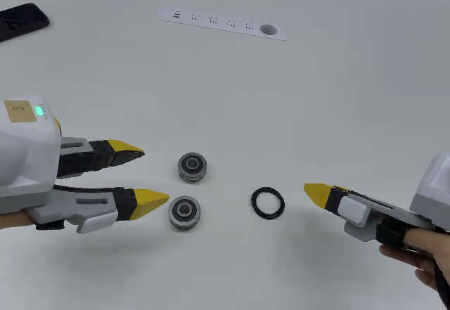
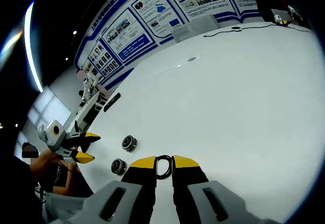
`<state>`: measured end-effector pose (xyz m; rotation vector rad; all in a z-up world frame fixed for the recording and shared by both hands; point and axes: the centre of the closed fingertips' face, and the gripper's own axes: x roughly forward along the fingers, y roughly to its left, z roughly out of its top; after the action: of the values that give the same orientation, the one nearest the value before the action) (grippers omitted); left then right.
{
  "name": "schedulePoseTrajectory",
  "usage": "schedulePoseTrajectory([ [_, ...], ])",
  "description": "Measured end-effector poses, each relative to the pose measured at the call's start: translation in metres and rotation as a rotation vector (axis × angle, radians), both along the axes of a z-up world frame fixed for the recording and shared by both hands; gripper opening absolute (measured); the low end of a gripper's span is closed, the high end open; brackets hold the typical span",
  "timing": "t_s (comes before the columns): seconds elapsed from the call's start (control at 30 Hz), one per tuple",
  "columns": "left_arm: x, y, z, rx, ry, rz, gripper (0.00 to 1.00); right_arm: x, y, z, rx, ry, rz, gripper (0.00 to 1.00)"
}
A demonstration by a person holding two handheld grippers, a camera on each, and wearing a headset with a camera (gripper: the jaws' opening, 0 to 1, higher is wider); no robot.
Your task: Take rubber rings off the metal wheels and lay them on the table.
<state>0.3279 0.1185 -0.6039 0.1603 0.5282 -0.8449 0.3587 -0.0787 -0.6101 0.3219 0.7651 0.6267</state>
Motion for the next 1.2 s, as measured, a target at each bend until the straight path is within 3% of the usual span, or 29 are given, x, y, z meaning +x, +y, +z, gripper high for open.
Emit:
schedulePoseTrajectory([
  [0.23,-0.005,0.010,0.011,0.021,-0.029,0.006,0.48,-0.006,-0.013,0.017,-0.082,-0.145,0.096,0.18],
  [0.37,-0.009,0.010,0.014,0.030,-0.043,-0.002,0.49,-0.013,-0.021,0.025,-0.050,-0.174,0.113,0.21],
  [0.57,-0.022,0.007,0.014,0.046,-0.049,-0.027,0.51,-0.024,-0.029,0.036,-0.124,-0.287,0.214,0.30],
  [0.7,-0.027,0.002,0.018,0.017,-0.065,-0.013,0.59,-0.032,-0.029,0.030,-0.178,-0.300,0.276,0.38],
  [0.83,-0.031,0.002,0.019,0.034,-0.073,-0.005,0.67,-0.040,-0.028,0.022,-0.252,-0.318,0.360,0.43],
  [0.97,-0.032,0.005,0.020,0.036,-0.097,0.028,0.70,-0.046,-0.027,0.020,-0.246,-0.311,0.379,0.44],
  [1.07,-0.035,0.004,0.019,0.020,-0.094,0.042,0.74,-0.049,-0.030,0.017,-0.268,-0.314,0.401,0.47],
  [1.2,-0.046,0.000,0.006,0.027,-0.063,0.029,0.80,-0.049,-0.032,0.013,-0.303,-0.330,0.426,0.53],
])
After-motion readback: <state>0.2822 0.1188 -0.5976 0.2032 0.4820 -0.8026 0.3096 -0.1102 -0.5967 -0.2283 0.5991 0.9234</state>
